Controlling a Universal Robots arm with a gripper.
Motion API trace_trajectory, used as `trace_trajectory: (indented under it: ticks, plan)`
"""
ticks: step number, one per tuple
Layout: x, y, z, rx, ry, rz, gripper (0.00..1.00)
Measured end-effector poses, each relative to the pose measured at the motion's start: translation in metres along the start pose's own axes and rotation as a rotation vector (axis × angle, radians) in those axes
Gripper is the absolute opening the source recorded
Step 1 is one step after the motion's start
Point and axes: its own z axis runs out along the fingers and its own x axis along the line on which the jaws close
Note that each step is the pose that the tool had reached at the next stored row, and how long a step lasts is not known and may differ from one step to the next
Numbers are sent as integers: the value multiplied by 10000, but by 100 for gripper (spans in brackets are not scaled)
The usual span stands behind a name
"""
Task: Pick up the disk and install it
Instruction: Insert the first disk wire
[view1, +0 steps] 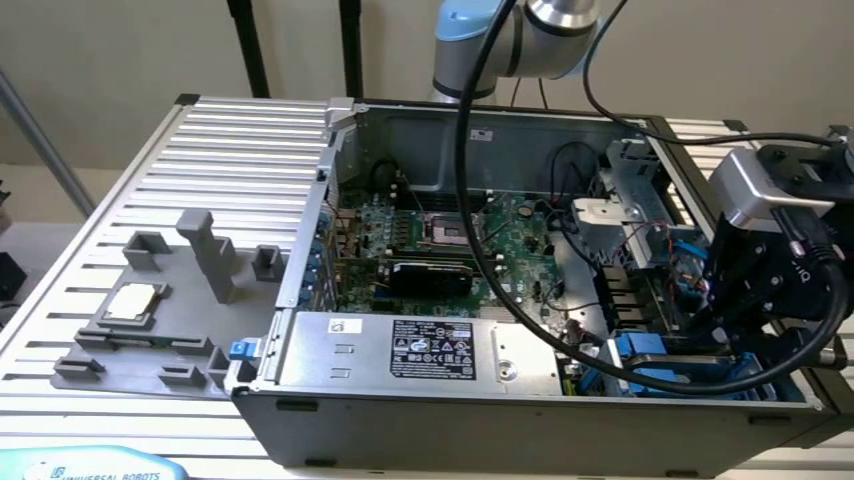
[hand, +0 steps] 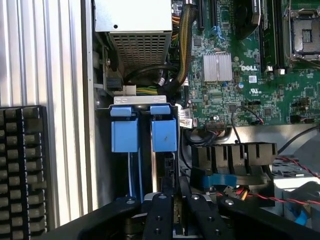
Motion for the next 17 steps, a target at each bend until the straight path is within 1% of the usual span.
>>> trace_trajectory:
  ticks: [4,6,7,8,9,11,17]
  plan:
    - [1,-1,13,0,6,3,16]
    - [2,-2,24,-2,-18,2,18]
    - [1,-2,12,0,-4,3,18]
    - [0,0,-3,0,-1,4,24]
    - [-1,2,-25,-1,-5,4,24]
    - [-7,8,-102,-1,-3,3,24]
    - [-25,31,-375,0,-3,4,24]
